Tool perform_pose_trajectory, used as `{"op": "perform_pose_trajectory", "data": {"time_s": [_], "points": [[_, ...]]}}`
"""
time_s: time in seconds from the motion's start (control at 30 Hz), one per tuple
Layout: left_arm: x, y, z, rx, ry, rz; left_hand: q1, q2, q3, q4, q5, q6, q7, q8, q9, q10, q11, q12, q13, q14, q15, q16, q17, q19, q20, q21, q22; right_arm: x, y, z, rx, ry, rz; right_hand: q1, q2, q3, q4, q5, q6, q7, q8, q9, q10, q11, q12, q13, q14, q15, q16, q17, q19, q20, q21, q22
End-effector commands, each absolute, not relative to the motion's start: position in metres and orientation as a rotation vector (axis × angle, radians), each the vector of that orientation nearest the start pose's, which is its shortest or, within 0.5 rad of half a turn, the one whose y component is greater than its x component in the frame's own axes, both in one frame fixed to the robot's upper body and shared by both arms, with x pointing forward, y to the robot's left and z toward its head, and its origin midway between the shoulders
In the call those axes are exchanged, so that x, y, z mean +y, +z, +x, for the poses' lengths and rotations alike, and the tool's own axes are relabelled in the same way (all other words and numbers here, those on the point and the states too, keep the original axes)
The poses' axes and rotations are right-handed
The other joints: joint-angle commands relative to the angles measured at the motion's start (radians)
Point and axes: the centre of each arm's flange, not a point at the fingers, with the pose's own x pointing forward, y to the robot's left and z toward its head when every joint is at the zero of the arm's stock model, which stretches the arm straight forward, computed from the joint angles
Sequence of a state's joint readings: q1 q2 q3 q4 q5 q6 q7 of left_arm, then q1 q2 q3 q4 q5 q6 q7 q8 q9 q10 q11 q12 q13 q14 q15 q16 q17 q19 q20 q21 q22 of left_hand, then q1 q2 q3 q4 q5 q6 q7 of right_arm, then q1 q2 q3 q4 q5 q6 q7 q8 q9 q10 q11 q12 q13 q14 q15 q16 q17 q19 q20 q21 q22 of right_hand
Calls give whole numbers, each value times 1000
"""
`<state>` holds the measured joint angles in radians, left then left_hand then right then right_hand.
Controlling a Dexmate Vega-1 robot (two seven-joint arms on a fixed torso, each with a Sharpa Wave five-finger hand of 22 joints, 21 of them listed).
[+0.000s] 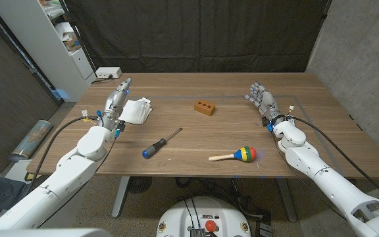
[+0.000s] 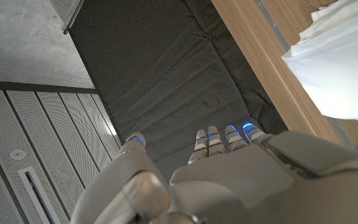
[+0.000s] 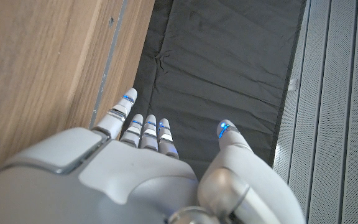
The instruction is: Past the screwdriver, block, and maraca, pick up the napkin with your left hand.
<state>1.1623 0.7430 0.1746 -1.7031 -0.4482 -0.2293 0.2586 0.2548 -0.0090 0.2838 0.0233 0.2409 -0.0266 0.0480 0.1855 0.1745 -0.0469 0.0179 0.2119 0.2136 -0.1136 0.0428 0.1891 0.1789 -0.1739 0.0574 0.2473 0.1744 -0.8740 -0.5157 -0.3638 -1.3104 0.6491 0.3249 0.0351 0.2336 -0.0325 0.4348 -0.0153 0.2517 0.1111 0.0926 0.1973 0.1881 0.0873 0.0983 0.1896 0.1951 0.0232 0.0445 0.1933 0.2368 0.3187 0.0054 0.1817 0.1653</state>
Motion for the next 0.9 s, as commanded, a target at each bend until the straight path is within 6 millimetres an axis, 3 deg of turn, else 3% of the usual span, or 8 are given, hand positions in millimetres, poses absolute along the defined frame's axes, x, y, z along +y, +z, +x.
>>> {"op": "perform_pose_trajectory", "data": {"time_s": [0.03,0.9], "points": [[363,-19,558,-671,96,280,11,3,4,-5,8,10,3,8,5,7,-2,6,-1,8,2,6,3,-11,5,-6,4,-294,-40,644,-601,201,34,-1,13,4,-6,4,8,1,1,2,5,1,10,3,3,4,8,2,9,0,9,5],[375,-16,545,-668,144,340,17,5,5,-13,11,16,-1,9,5,9,-5,6,-5,11,-2,5,3,-8,8,-14,4,-288,-36,650,-618,215,48,-2,14,2,-8,4,10,-1,1,2,8,0,11,3,7,3,10,-2,13,0,11,5]]}}
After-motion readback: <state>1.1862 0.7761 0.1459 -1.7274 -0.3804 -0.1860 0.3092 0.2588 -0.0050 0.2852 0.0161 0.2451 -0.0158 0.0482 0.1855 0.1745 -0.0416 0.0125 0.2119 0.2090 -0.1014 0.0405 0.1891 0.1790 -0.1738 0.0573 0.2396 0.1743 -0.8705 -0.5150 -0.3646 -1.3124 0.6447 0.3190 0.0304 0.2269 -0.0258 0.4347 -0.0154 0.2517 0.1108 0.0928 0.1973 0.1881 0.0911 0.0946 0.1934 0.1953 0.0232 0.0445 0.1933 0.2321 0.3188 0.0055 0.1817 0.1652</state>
